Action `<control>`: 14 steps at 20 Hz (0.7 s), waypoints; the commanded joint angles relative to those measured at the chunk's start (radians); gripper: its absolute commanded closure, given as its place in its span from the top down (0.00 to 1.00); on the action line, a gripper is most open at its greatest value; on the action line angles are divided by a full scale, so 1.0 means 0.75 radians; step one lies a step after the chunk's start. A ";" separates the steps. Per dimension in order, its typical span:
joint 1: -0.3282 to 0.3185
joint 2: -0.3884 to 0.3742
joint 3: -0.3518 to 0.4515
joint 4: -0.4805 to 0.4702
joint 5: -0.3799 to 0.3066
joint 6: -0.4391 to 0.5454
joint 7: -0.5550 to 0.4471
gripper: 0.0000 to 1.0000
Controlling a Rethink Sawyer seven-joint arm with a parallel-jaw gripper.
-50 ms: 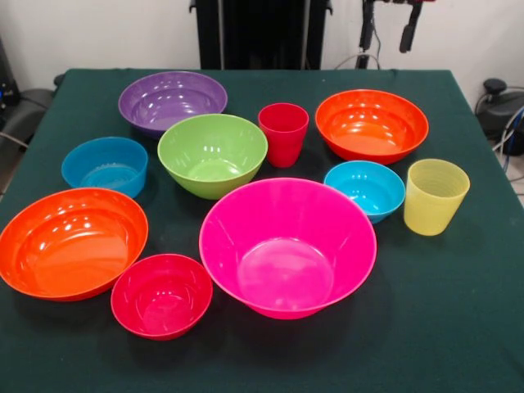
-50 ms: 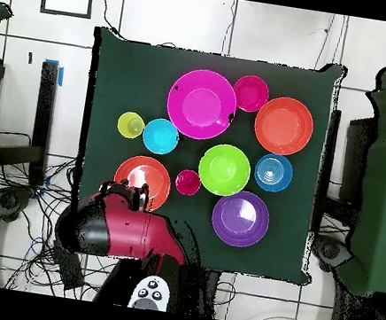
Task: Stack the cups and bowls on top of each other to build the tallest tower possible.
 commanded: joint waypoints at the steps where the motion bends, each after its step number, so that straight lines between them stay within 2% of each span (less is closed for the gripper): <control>1: 0.030 0.134 0.010 -0.067 0.004 -0.106 0.227 1.00; 14: 0.059 0.154 -0.008 -0.100 0.027 -0.091 0.215 1.00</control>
